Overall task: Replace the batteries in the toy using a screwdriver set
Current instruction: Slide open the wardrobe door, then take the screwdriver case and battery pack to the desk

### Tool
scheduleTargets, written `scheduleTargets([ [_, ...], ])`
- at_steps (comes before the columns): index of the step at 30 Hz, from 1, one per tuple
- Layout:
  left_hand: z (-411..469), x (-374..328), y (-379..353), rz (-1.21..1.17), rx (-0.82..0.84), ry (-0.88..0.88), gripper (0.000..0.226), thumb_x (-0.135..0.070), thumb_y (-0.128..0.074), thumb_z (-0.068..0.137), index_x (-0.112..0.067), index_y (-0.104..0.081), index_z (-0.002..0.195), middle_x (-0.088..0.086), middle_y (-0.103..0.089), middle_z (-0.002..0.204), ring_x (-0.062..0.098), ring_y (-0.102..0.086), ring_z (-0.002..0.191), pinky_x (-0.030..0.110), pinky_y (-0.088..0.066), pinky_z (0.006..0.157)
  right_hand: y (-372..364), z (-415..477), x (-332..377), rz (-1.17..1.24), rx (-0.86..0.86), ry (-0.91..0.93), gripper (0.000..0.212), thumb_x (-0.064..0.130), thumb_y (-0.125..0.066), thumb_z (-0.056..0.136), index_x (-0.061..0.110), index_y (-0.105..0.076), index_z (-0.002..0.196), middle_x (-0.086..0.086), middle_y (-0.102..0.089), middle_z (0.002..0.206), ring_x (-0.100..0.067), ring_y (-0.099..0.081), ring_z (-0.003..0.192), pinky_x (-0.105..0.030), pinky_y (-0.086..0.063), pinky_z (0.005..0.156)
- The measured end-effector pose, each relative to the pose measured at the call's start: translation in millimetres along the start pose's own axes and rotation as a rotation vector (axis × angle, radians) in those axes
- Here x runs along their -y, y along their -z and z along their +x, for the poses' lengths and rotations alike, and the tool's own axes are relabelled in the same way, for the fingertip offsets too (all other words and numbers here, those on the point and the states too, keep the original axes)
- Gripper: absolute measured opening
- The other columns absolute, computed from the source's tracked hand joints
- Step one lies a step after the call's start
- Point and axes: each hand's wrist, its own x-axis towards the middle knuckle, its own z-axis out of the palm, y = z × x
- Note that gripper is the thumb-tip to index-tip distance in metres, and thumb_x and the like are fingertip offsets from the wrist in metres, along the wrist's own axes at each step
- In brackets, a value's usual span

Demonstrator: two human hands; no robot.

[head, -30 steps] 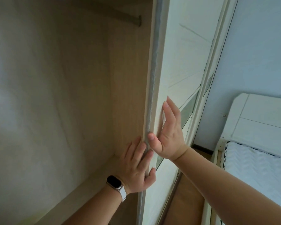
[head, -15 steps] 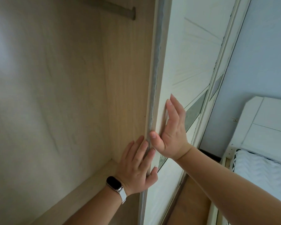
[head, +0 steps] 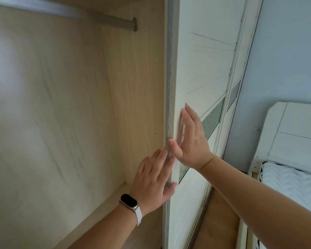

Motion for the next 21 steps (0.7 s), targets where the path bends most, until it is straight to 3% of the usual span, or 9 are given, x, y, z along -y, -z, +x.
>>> scheduleTargets([
  [5,0.5,-13.6,20.2,-0.026,0.132,0.082,0.092,-0.04,-0.067,0.088,-0.012,-0.015,0.159,0.012,-0.015,0.165,0.034,-0.035,0.146,0.054,-0.046,0.106,14.8,-3.9,17.0,-0.046,0.061,-0.121,0.069,0.036,-0.054,0.092,-0.016,-0.043,0.136,-0.036,-0.044,0.14,-0.045,-0.045,0.133,-0.052,-0.041,0.109],
  [11,-32.0,-4.2,63.2,-0.049,0.272,0.216,0.069,-0.036,-0.061,0.09,-0.017,-0.036,0.152,0.013,-0.035,0.161,0.034,-0.036,0.147,0.057,-0.043,0.11,25.8,-16.0,58.1,-0.183,0.011,0.103,0.047,0.027,-0.059,0.087,0.009,-0.053,0.129,-0.025,-0.054,0.129,-0.042,-0.057,0.115,-0.048,-0.047,0.094],
  [16,-102.5,18.6,110.0,0.017,0.342,0.35,0.053,-0.037,-0.054,0.09,-0.013,-0.06,0.137,0.011,-0.05,0.15,0.032,-0.048,0.137,0.053,-0.044,0.108,12.6,-42.7,100.3,-0.149,0.392,0.133,0.043,0.033,-0.06,0.086,0.008,-0.066,0.121,-0.017,-0.061,0.127,-0.034,-0.055,0.117,-0.045,-0.042,0.096],
  [21,-170.1,25.8,155.7,0.086,0.48,0.605,0.055,-0.043,-0.046,0.091,-0.012,-0.064,0.133,0.01,-0.057,0.145,0.034,-0.052,0.135,0.056,-0.048,0.104,-22.1,-76.1,133.3,-0.101,0.751,0.124,0.052,0.035,-0.06,0.083,0.012,-0.062,0.129,-0.014,-0.061,0.13,-0.034,-0.059,0.119,-0.048,-0.045,0.1],
])
